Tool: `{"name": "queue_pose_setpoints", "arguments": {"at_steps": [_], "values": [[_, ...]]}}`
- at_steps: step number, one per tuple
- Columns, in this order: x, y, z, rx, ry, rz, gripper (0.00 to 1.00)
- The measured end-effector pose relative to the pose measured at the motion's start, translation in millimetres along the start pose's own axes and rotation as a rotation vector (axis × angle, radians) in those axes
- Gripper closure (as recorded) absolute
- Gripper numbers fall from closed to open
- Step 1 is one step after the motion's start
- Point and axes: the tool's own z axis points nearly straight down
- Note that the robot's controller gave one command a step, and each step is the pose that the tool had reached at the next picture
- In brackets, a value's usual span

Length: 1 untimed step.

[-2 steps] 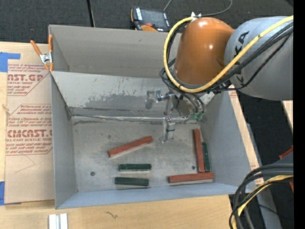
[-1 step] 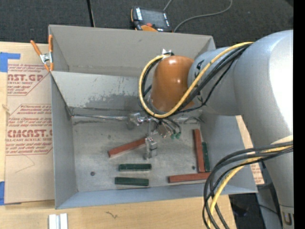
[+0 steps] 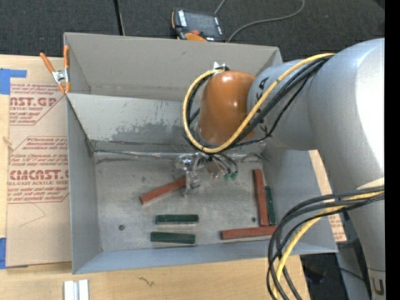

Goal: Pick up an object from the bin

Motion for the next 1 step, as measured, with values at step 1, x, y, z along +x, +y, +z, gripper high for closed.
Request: {"name": "queue_pose_setpoints", "arguments": {"at_steps": [1], "values": [[15.9, 9.4, -160.2, 0.002, -0.008, -0.013, 1.00]]}}
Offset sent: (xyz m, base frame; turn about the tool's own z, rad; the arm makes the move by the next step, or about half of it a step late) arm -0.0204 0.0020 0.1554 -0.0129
